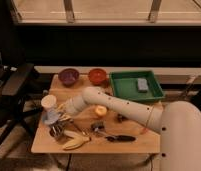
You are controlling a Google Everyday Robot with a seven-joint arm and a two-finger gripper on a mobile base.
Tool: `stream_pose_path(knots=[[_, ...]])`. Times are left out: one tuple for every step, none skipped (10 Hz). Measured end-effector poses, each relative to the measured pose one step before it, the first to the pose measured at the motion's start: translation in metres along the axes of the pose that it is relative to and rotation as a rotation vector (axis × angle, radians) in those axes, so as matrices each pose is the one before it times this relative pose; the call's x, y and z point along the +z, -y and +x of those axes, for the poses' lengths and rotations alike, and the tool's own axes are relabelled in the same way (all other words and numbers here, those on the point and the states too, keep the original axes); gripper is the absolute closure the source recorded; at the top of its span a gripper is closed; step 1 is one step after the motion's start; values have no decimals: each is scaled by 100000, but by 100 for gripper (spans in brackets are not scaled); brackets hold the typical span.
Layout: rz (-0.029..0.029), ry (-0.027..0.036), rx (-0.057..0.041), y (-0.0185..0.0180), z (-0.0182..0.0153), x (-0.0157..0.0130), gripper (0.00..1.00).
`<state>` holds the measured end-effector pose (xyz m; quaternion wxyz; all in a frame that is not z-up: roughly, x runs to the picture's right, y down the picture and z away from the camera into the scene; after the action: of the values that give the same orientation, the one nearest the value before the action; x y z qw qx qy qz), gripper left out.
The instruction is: Place towel in paper cup
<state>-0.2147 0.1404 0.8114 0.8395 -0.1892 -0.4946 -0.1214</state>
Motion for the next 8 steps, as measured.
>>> stream_pose_path(knots=[[520,-313,-293,107,-181,-28,84],[573,-740,-605,153,-205,-113,92],[881,-2391,-1178,497,-389,-770,99],[817,-2689,-1490,624,-437,-1068,100],[908,-2523,-1651,712,-369,-1216,100],[1028,-2114,-1521,736,-281,-1192,100],[1481,-2591,-2080,1118,-355,-1651,100],[1885,-2303,-2154,1399,-286,-1790,100]])
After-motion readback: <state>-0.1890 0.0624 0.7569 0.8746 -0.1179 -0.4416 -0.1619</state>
